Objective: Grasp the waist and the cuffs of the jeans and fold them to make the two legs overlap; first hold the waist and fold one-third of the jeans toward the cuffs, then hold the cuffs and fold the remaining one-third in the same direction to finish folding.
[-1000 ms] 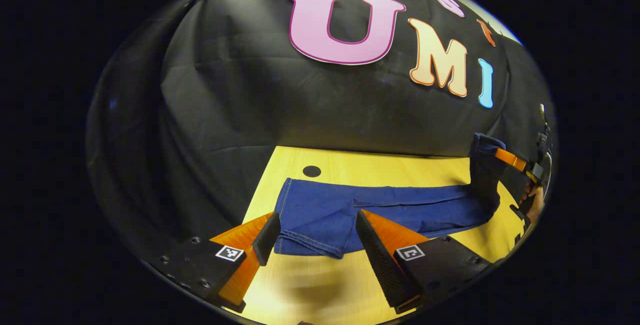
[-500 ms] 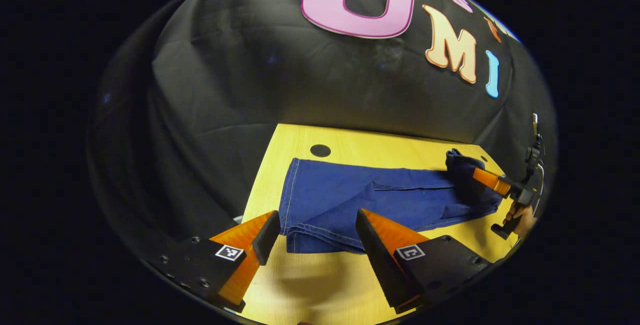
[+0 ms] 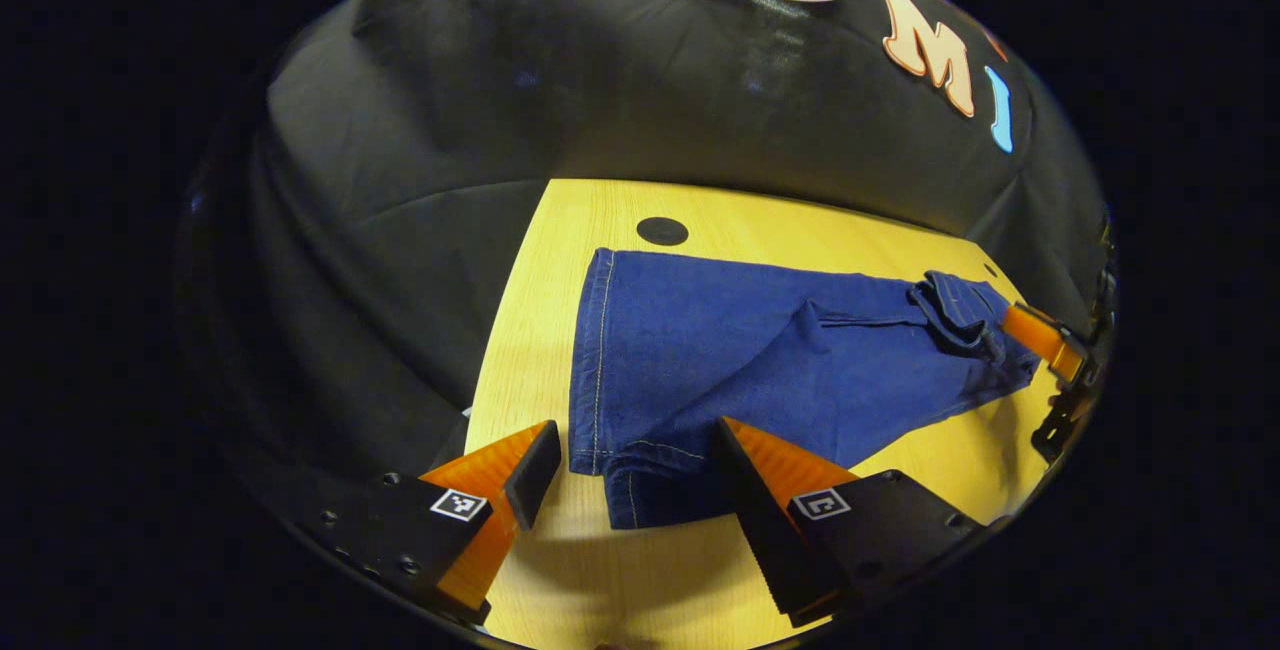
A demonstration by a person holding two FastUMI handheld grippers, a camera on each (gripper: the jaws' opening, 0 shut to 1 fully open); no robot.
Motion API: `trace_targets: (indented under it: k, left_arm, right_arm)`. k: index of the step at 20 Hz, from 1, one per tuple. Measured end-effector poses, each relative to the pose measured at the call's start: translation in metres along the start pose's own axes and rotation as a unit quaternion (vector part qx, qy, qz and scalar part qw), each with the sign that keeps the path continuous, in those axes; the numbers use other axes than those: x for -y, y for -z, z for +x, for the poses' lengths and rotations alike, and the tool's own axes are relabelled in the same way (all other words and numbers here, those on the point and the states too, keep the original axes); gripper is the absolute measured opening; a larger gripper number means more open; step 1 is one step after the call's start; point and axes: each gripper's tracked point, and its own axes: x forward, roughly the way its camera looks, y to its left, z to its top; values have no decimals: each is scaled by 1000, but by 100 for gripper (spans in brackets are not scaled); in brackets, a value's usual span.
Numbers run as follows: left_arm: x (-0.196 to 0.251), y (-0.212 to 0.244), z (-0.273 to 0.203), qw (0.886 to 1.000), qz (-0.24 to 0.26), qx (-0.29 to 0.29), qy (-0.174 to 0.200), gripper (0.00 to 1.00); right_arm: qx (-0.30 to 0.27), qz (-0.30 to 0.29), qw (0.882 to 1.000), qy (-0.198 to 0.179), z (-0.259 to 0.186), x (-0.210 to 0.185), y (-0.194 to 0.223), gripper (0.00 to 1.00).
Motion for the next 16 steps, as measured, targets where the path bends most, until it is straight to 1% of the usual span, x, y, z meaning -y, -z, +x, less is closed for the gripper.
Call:
trace_targets:
  k: [2, 5, 7, 8, 9, 11, 13, 14, 15, 16]
  left_arm:
    - [-3, 9, 11, 1000, 17, -23, 5, 95]
    - [-1, 8, 12, 998, 54, -34, 16, 95]
    - [7, 6, 15, 997, 63, -37, 30, 94]
    - [13, 7, 16, 996, 68, -42, 38, 87]
    - [19, 6, 15, 995, 71, -49, 46, 72]
    - [29, 7, 16, 995, 65, -54, 55, 42]
    - [30, 7, 16, 996, 51, -52, 47, 13]
    - [29, 5, 16, 997, 47, -52, 38, 11]
    - [30, 7, 14, 997, 41, -59, 30, 0]
    - [28, 3, 13, 998, 36, -53, 19, 0]
  right_arm:
    - [6, 0, 1000, 10, -10, 14, -6, 97]
    - [13, 3, 1000, 25, -25, 33, -16, 97]
    - [17, 0, 999, 36, -35, 50, -23, 98]
    - [18, 1, 999, 43, -39, 57, -24, 94]
    - [18, 4, 999, 46, -43, 64, -25, 98]
    - [20, 13, 998, 52, -50, 74, -27, 98]
    - [23, 21, 998, 56, -57, 82, -30, 98]
    - [25, 23, 998, 56, -59, 85, -33, 98]
    - [27, 22, 998, 56, -63, 88, -36, 98]
    - [33, 19, 998, 55, -67, 91, -41, 98]
